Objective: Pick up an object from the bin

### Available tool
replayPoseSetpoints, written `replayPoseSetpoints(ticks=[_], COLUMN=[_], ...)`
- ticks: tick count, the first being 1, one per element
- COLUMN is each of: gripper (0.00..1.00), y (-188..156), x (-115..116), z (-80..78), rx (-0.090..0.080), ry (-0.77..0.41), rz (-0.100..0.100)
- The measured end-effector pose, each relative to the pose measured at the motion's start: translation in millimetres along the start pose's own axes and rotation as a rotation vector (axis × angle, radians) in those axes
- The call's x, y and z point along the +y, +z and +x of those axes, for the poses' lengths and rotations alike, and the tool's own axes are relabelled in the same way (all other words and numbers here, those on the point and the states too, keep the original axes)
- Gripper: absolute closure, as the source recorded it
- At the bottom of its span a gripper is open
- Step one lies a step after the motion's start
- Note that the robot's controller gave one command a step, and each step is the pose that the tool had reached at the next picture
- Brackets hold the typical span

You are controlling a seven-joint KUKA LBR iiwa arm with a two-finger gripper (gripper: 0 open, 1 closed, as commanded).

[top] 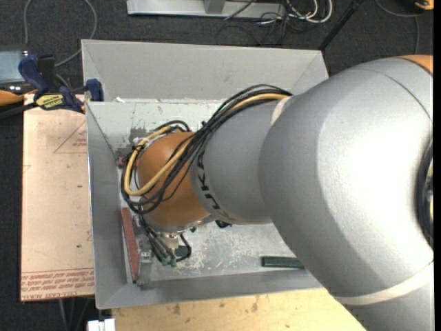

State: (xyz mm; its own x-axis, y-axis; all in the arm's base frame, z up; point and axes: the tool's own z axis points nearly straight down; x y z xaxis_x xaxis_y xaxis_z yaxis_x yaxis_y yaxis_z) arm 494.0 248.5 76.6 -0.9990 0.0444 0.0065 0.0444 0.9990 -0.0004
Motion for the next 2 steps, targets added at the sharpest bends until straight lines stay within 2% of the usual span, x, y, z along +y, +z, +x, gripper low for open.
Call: replayPoseSetpoints(ticks=[1,2], gripper=[1.0,1.0], y=[-5,-232], x=[-3,-25], z=[-3.4,-14.0], rx=[-0.006,-0.016], ry=[0.007,0.193], rz=[-0.002,-0.007])
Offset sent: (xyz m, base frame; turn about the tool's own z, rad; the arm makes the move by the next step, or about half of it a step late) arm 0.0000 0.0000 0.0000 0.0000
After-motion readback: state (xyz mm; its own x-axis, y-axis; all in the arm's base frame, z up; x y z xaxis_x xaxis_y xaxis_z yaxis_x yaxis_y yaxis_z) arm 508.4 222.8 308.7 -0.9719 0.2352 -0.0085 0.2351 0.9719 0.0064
